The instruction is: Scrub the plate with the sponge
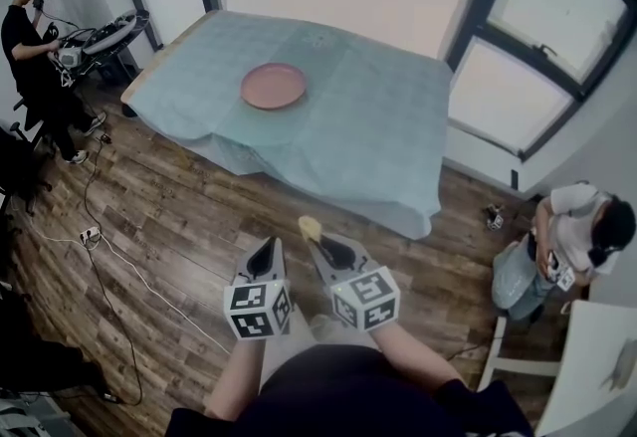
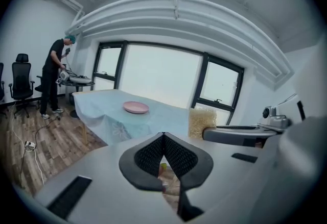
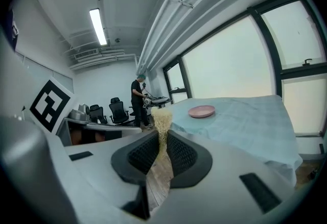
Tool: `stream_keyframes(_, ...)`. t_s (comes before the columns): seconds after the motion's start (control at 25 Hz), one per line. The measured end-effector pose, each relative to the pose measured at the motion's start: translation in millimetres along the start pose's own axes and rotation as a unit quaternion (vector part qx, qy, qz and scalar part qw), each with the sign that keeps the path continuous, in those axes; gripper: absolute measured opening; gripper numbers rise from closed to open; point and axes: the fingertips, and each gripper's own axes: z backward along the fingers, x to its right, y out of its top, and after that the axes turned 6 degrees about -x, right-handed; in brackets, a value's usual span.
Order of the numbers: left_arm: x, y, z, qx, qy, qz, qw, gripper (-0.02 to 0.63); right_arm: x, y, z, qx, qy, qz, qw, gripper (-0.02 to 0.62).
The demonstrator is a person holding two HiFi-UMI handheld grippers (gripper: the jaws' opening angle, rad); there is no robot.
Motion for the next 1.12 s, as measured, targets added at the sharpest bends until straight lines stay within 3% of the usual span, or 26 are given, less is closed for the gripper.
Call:
stream_keyframes(0.56, -57.7, 38.1, -56.7, 0.0, -0.001, 0.009, 1.0, 0.011, 20.4, 20.8, -80.8, -0.025, 0.017, -0.003, 1.0, 0.054)
stream_keyframes(1.12, -155.2, 137.9, -182.8, -0.027, -0.045, -0.037, 0.998, 0.011, 76.4, 110.2, -233.9, -0.019, -0.029, -0.026, 0.999, 0.054)
